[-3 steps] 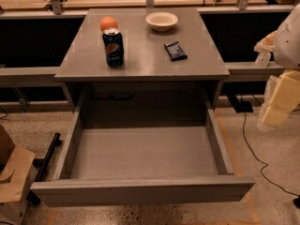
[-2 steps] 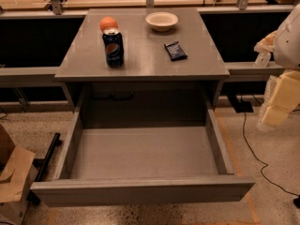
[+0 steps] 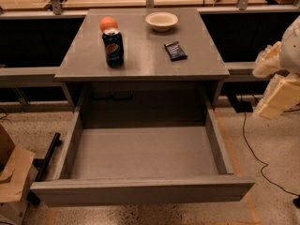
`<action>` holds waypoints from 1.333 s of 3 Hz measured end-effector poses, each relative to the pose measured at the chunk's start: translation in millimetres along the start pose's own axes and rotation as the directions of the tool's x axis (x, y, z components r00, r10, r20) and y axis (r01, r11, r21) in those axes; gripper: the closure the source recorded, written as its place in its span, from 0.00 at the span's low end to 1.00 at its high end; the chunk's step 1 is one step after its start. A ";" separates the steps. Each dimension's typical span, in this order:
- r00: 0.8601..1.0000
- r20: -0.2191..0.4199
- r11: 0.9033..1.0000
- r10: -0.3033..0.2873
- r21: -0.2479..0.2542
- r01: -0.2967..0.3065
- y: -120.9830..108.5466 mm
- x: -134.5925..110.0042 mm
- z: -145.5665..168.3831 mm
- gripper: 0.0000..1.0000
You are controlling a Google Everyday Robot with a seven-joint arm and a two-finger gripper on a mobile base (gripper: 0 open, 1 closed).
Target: Close top drawer
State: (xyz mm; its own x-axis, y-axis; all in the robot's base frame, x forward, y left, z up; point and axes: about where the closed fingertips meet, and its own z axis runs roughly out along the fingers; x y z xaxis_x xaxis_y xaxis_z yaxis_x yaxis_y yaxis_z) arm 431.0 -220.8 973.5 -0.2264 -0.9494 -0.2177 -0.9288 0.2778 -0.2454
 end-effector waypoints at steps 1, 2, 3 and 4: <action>0.999 0.028 0.999 0.019 -0.044 -0.018 13.6 14.6 18.1 0.62; 0.999 0.032 0.994 0.021 -0.107 -0.018 33.0 25.2 53.9 0.84; 1.000 0.011 0.974 0.026 -0.224 -0.022 68.2 44.6 111.3 1.00; 1.000 0.001 0.969 0.027 -0.244 -0.026 76.2 48.1 118.0 1.00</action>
Offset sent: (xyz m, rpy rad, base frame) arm -0.0389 -0.0051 -0.1425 0.0804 0.2304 0.0373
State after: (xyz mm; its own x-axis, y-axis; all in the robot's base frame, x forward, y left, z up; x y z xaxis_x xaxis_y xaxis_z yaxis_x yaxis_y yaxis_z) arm 383.9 -228.0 832.9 -0.2511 -0.9414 -0.2251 -0.9661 0.2581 -0.0019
